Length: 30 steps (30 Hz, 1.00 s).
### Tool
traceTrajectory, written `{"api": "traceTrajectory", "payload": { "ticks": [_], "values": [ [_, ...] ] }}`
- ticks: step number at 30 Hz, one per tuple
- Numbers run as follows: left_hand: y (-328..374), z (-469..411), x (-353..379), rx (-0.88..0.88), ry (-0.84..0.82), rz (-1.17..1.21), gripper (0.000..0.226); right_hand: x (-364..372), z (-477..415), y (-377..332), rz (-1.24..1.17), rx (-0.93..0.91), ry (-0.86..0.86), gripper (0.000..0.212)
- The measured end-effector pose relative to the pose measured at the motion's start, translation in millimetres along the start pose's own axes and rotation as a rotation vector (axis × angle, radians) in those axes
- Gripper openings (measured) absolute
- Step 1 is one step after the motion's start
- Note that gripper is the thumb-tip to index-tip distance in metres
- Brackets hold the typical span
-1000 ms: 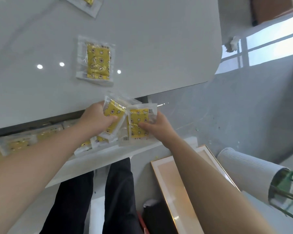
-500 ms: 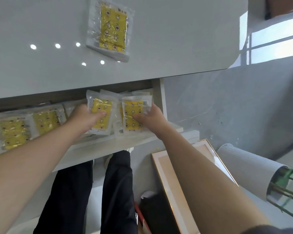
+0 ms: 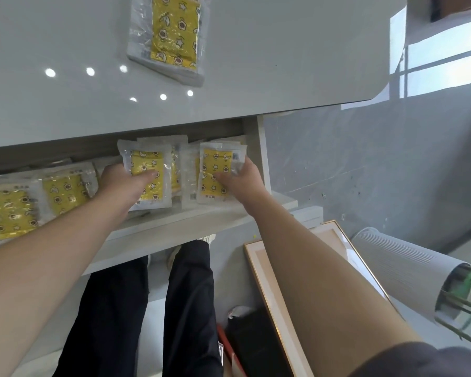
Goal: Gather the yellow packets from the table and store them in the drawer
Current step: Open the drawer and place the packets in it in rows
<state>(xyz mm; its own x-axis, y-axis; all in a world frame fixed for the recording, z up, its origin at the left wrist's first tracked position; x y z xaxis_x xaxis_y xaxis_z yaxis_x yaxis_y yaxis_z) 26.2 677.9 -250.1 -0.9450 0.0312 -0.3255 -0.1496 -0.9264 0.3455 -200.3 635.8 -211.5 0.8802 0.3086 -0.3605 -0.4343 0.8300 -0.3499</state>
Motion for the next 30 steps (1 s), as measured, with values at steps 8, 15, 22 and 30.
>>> {"api": "traceTrajectory", "payload": {
  "ticks": [8,15,22,30],
  "values": [
    [-8.7,-11.6,-7.1,0.018,0.018,0.030,0.046,3.4,-11.6,-3.9,0.053,-0.005,0.038,0.057],
    [-2.2,-16.4,-9.7,0.036,0.041,0.025,0.041,5.5,-13.8,-15.5,0.114,-0.022,0.026,0.072],
    [0.0,-14.6,-19.7,0.026,0.042,0.026,0.044,-6.6,-10.3,-22.3,0.211,-0.090,0.085,0.061],
    [-7.5,-12.7,-44.2,-0.001,0.051,0.061,0.054,-32.7,-1.6,-15.4,0.189,-0.123,0.310,0.028]
  ]
}}
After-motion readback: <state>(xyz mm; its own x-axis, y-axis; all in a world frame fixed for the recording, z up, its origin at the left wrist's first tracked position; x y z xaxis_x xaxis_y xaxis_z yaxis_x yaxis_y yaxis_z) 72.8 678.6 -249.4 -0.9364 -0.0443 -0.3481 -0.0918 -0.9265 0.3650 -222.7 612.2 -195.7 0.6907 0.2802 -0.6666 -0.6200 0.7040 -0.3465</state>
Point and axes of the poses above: each hand's wrist, its own z-axis away from the middle knuckle, its own x-axis out of the palm, y = z × x, the point moved 4 cm from there along -z, towards the middle knuckle, and after that the axes turned 1 degree about z, right-handed, at the moved point
